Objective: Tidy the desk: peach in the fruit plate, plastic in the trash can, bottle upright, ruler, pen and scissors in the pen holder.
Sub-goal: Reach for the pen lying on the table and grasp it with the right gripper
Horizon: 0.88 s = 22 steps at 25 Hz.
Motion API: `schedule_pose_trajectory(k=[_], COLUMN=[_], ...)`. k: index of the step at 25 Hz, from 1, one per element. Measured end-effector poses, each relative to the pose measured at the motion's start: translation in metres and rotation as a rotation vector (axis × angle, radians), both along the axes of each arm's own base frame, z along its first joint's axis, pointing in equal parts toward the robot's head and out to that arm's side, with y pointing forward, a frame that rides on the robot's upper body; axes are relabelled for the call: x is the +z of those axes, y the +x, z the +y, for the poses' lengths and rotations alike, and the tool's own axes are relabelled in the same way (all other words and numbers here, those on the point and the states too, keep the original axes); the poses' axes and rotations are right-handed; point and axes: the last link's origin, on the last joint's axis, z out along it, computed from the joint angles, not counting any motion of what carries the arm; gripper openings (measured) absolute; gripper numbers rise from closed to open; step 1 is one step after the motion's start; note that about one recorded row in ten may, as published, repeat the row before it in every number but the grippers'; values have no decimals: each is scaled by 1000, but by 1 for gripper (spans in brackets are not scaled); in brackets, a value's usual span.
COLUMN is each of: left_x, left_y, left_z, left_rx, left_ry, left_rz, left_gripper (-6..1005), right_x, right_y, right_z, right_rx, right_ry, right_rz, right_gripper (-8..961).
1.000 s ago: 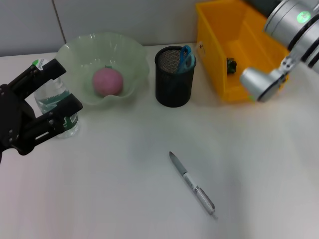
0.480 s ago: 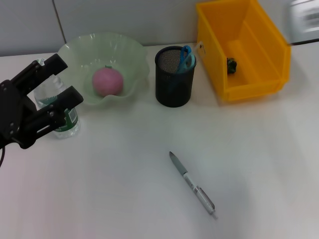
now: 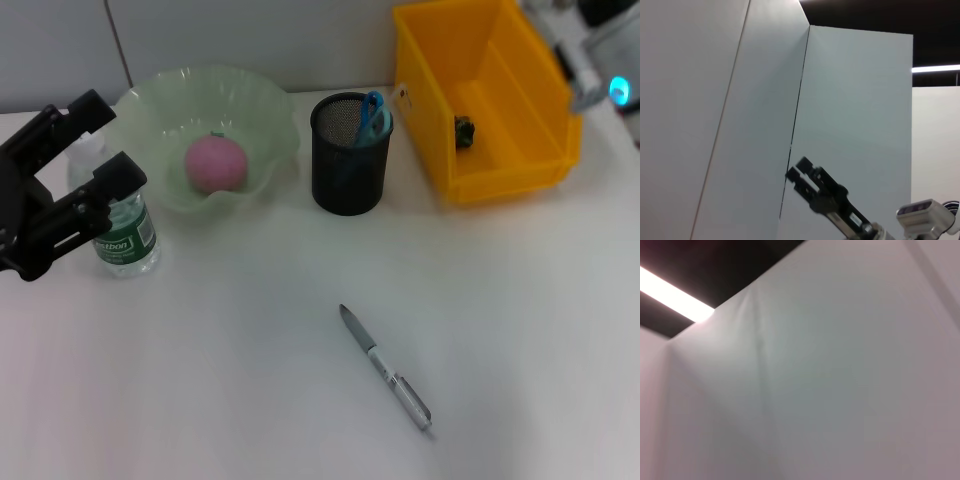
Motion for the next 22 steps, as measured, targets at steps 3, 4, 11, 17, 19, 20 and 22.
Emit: schedule_pose_trajectory(k=[3, 4, 11, 17, 19, 20, 22], left_x=[1, 1, 4, 5, 5, 5, 5], left_y=[0, 0, -1, -1, 0, 0, 0], left_z=[0, 0, 1, 3, 5, 5, 6], left_rx=[0, 1, 11, 17, 15, 16, 17], left_ry=[2, 1, 13, 23, 24, 25, 27], left_rz=[2, 2, 2, 1, 1, 1, 2], left_gripper=[806, 806, 806, 805, 805, 805, 806], right_x=[-9, -11, -5, 5, 7, 8, 10], right_y=[3, 5, 21, 19, 15, 14, 9], right_z=[-8, -12, -26, -32, -33, -34, -34], right_rx=[43, 43, -105, -304, -372, -412, -471], right_ry=[-222, -305, -769, -1070, -1141, -1177, -1234], right_rz=[-42, -79, -362, -578, -661, -697, -760], right_gripper=[694, 694, 693, 692, 692, 692, 692])
